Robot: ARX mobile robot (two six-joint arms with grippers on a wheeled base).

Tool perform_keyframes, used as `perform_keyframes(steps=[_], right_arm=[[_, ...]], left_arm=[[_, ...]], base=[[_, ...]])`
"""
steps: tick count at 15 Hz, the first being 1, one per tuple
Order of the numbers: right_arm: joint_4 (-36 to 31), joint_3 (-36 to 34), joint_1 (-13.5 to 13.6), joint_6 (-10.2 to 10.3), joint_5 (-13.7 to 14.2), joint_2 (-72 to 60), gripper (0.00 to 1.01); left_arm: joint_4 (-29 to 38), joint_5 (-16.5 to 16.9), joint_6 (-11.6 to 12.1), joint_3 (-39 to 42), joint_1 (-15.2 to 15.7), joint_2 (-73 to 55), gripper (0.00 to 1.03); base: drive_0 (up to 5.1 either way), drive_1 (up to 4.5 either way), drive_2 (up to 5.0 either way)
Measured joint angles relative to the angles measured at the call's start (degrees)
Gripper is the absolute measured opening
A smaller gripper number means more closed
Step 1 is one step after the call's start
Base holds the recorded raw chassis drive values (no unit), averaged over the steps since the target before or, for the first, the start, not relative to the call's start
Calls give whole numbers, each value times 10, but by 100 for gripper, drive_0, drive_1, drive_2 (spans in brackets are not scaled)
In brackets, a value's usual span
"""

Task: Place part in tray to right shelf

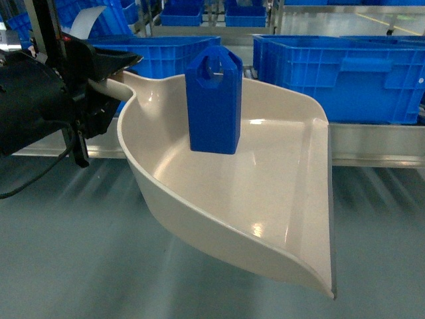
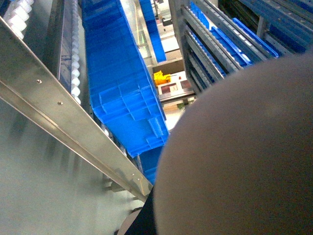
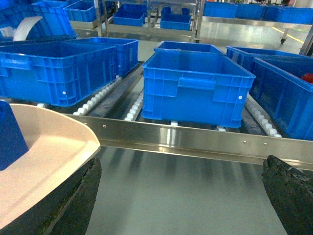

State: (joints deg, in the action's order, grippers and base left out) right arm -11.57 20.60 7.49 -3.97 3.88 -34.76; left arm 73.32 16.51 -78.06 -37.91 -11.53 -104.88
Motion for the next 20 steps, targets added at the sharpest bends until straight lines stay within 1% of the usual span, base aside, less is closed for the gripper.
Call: perform_keyframes(steps=[11,13,20], right_arm=[[-3,0,0,0,0,1,98],[1,0,0,0,0,-3,98],[0,0,0,0,0,0,98]], left_arm=[[2,1,-1,0,0,0,13],[-3,-4,0,-1,3,0,13],[0,0,0,-1,0,0,13]], base=[[-8,408,-424],[-7,411,-425],[-7,411,-425]])
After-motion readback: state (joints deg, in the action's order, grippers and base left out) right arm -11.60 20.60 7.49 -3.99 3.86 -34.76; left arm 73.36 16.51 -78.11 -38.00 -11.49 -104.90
